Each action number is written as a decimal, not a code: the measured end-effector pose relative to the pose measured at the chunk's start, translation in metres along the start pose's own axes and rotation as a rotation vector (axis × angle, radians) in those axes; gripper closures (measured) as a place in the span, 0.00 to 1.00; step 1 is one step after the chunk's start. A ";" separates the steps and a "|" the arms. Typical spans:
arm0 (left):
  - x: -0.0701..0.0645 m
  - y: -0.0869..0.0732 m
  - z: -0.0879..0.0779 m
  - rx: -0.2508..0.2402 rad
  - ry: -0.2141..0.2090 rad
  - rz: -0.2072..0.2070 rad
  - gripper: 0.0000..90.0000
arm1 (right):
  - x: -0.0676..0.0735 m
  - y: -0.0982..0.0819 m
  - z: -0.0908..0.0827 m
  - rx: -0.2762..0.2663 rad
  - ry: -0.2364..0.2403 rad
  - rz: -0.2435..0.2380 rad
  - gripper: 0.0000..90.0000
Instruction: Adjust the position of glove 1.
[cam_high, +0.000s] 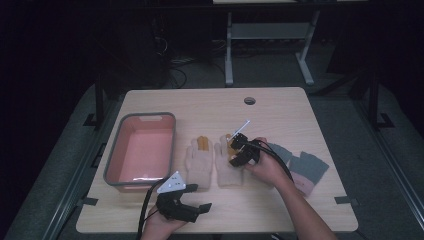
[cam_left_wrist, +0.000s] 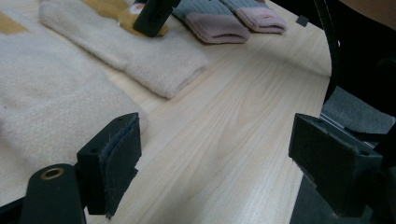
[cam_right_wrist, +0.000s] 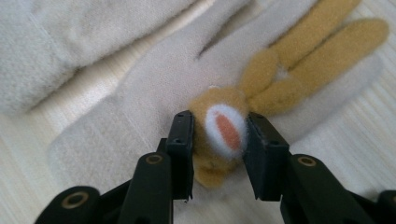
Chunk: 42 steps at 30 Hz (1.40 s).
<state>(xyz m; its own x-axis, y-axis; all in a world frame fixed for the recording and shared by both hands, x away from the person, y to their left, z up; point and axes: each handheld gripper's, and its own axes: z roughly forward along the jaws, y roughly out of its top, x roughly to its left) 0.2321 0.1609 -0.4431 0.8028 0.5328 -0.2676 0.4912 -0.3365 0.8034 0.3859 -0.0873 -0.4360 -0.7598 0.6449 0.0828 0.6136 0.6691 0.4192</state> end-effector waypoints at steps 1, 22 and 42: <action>0.000 0.000 0.000 -0.001 0.000 -0.001 0.19 | 0.001 0.000 -0.001 0.000 0.000 0.002 0.73; 0.000 0.000 -0.006 -0.033 0.013 -0.012 0.19 | 0.009 0.006 -0.045 -0.077 0.015 -0.006 0.74; 0.000 0.001 -0.013 -0.040 0.012 -0.008 0.19 | 0.047 0.061 -0.043 -0.117 0.082 -0.070 0.74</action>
<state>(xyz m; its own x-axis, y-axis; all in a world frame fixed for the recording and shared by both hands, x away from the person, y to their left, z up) 0.2282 0.1704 -0.4354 0.7945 0.5451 -0.2678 0.4834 -0.3007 0.8222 0.3789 -0.0319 -0.3678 -0.8175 0.5630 0.1211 0.5333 0.6607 0.5283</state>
